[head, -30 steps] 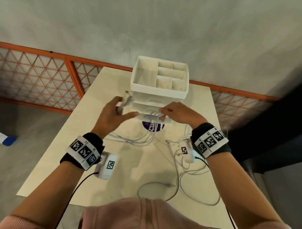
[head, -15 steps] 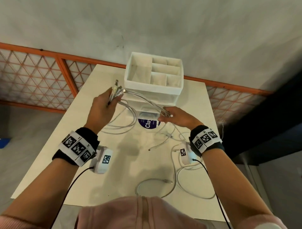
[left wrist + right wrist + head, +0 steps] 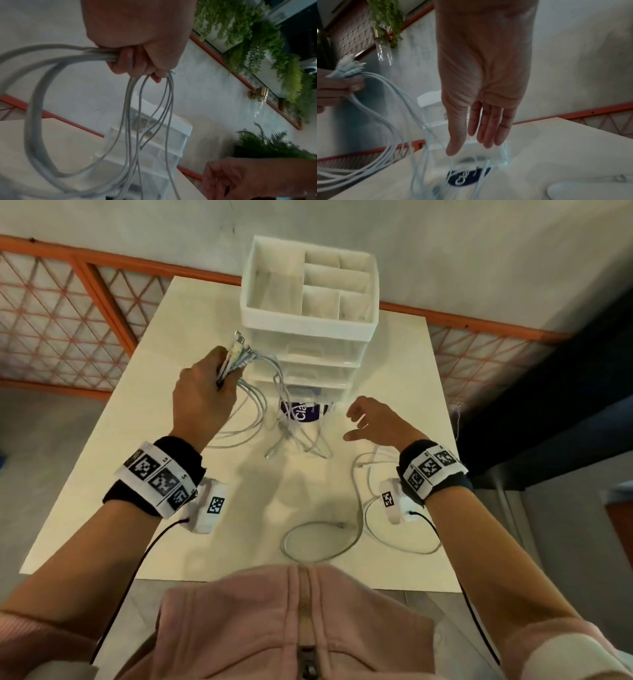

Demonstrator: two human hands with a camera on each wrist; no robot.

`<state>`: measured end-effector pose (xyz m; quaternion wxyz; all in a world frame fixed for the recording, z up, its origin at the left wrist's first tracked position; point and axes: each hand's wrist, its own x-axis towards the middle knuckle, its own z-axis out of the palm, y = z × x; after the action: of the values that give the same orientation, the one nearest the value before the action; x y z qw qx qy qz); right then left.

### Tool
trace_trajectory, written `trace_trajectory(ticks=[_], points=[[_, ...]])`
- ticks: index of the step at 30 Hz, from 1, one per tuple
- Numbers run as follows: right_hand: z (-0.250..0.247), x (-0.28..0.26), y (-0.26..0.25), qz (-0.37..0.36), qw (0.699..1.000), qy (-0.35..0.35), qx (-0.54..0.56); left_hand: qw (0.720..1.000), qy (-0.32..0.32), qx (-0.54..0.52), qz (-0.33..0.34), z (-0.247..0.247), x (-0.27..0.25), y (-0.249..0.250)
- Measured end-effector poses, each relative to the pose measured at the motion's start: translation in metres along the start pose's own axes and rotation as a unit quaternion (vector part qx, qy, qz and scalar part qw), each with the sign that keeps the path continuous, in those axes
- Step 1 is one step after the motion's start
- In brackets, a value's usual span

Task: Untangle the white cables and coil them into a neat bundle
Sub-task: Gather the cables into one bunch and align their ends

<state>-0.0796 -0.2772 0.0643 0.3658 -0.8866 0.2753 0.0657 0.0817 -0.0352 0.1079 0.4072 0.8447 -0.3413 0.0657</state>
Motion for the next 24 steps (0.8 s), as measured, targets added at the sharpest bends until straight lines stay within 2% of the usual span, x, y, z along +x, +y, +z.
trace_trajectory(ticks=[3, 6, 8, 12, 17, 20, 24], points=[[0.024, -0.019, 0.009, 0.017, 0.994, -0.096, -0.045, 0.995, -0.098, 0.009, 0.008, 0.019, -0.012, 0.001], [0.058, -0.037, 0.017, 0.043, 0.972, -0.208, -0.103, 0.980, -0.201, 0.014, -0.005, 0.036, -0.022, -0.002], [0.080, -0.047, 0.023, 0.046, 0.956, -0.251, -0.144, 0.968, -0.245, 0.035, -0.032, 0.043, -0.028, -0.004], [0.097, -0.056, 0.031, 0.009, 0.953, -0.245, -0.176, 0.962, -0.262, 0.050, -0.062, 0.046, -0.033, -0.009], [0.072, -0.041, 0.016, 0.009, 0.958, -0.228, -0.172, 0.968, -0.242, 0.026, -0.058, 0.044, -0.028, -0.005], [0.073, -0.035, 0.010, 0.021, 0.946, -0.242, -0.212, 0.968, -0.244, 0.029, -0.052, 0.045, -0.026, -0.006], [0.100, -0.041, 0.024, 0.016, 0.934, -0.262, -0.242, 0.967, -0.246, 0.009, -0.070, 0.044, -0.029, -0.009]])
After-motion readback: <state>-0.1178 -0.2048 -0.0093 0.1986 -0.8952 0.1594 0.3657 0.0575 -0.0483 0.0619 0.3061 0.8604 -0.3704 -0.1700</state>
